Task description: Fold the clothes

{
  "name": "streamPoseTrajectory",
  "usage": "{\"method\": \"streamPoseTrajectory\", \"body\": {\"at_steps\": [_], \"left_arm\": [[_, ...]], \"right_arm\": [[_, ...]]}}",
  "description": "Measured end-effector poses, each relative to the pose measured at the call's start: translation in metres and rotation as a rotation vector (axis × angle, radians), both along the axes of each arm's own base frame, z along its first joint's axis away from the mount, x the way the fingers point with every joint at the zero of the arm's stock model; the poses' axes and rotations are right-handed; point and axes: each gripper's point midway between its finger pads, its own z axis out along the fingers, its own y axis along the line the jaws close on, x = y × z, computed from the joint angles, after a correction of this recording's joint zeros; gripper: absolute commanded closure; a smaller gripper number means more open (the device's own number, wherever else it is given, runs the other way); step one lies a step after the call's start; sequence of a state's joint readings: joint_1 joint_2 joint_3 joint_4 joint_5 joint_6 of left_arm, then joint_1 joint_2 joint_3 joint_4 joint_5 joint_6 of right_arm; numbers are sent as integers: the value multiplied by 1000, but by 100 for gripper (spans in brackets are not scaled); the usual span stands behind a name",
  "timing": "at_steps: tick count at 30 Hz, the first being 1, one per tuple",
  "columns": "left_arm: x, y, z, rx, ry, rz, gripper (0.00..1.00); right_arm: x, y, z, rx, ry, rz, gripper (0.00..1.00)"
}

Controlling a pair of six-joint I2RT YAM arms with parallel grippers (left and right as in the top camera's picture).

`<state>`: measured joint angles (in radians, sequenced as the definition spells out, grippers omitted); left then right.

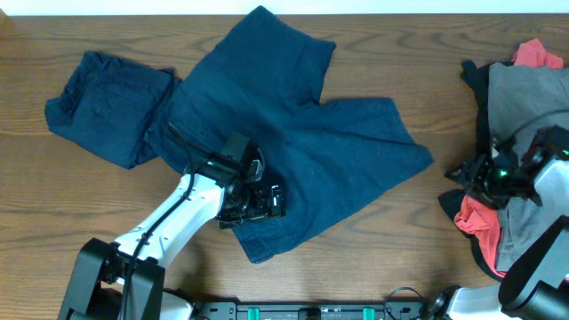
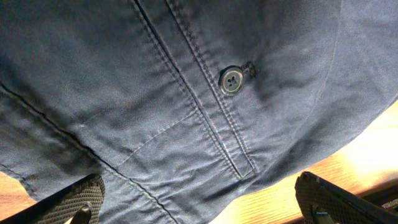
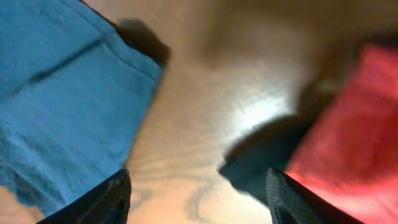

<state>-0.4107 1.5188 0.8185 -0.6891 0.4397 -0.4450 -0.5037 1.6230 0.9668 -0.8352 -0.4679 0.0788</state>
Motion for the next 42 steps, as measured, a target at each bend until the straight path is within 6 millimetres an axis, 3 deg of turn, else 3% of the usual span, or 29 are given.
{"method": "streamPoseTrajectory", "body": {"at_steps": [5, 12, 16, 23, 25, 28, 31, 34, 37, 42], "left_arm": [[0, 0, 0, 0, -2, 0, 1], [-2, 1, 0, 3, 8, 0, 1], [-5, 2, 0, 9, 23, 7, 1], [-10, 3, 0, 13, 59, 36, 1], [-14, 3, 0, 16, 81, 50, 1], [-19, 4, 0, 21, 113, 69, 1], [-20, 4, 1, 21, 123, 81, 1], [-15, 2, 1, 12, 104, 90, 1], [-8, -1, 1, -1, 78, 93, 1], [8, -3, 2, -30, 21, 111, 1]], "right_arm": [[10, 13, -14, -26, -37, 19, 30], [17, 32, -38, -35, -81, -11, 36], [29, 33, -40, -34, -133, -58, 39], [43, 48, -45, -42, -191, -86, 75], [45, 51, -45, -48, -196, -84, 99], [46, 53, -46, -53, -191, -94, 99], [40, 51, -49, -61, -159, -108, 99], [23, 52, -54, -43, -77, -122, 99], [4, 40, -51, -45, -3, -174, 99], [-22, 15, -24, -115, 23, -264, 99]]}}
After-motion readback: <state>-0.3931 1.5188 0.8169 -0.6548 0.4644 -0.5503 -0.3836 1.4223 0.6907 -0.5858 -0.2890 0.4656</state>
